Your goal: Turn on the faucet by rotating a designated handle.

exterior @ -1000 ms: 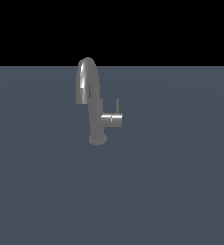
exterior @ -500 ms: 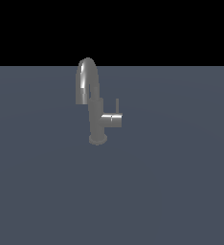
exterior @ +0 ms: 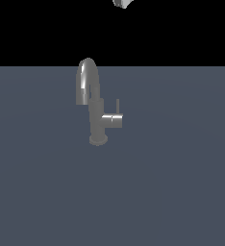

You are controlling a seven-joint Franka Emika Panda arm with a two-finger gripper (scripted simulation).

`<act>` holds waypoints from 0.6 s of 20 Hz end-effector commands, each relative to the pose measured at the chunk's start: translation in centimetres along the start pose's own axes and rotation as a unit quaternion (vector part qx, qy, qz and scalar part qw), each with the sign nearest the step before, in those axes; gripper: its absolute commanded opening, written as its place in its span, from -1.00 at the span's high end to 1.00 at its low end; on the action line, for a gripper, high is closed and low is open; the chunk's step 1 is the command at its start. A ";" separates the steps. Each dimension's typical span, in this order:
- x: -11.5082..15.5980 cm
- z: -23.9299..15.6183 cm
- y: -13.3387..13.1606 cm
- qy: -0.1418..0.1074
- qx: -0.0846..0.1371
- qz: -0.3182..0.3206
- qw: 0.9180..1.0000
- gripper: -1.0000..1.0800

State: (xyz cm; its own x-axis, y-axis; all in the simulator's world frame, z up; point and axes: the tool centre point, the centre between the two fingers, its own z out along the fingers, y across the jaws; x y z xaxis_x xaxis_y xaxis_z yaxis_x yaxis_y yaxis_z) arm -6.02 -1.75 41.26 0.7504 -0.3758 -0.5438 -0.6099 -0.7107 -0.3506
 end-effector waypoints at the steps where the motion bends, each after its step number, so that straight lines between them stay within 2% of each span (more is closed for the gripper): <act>1: 1.8 0.4 -0.1 -0.022 0.021 0.023 0.999 1.00; 7: 6.0 1.8 -0.2 -0.076 0.074 0.079 0.991 1.00; 12: 9.6 3.4 0.0 -0.125 0.121 0.129 0.976 1.00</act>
State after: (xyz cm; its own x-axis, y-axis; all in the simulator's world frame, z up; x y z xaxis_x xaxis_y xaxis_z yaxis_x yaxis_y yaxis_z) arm -0.34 -3.18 34.43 0.5303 -0.3570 -0.7690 -0.8121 -0.4745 -0.3398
